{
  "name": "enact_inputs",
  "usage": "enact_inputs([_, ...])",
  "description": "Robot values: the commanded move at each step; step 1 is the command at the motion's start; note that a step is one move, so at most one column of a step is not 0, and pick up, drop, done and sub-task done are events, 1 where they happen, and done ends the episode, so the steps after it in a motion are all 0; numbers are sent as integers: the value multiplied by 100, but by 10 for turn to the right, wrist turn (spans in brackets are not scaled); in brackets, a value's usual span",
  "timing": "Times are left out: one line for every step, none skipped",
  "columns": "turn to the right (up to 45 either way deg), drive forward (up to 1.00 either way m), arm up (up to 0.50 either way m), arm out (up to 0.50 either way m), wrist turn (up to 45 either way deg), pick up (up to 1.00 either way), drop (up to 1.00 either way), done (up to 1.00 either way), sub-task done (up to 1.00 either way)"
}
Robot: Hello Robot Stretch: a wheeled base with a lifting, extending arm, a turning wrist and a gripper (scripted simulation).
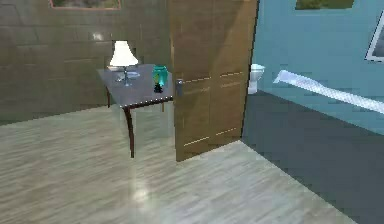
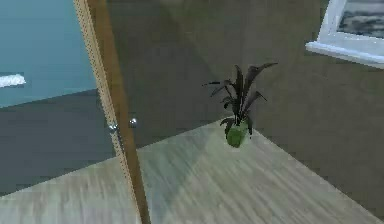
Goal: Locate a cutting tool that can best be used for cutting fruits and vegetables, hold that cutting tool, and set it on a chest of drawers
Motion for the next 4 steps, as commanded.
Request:
enact_inputs([180, 0, 0, 0, 0, 0, 0, 0, 0])
enact_inputs([0, 45, 0, 0, 0, 0, 0, 0, 0])
enact_inputs([390, 0, 0, 0, 0, 0, 0, 0, 0])
enact_inputs([30, 0, 0, 0, 0, 0, 0, 0, 0])
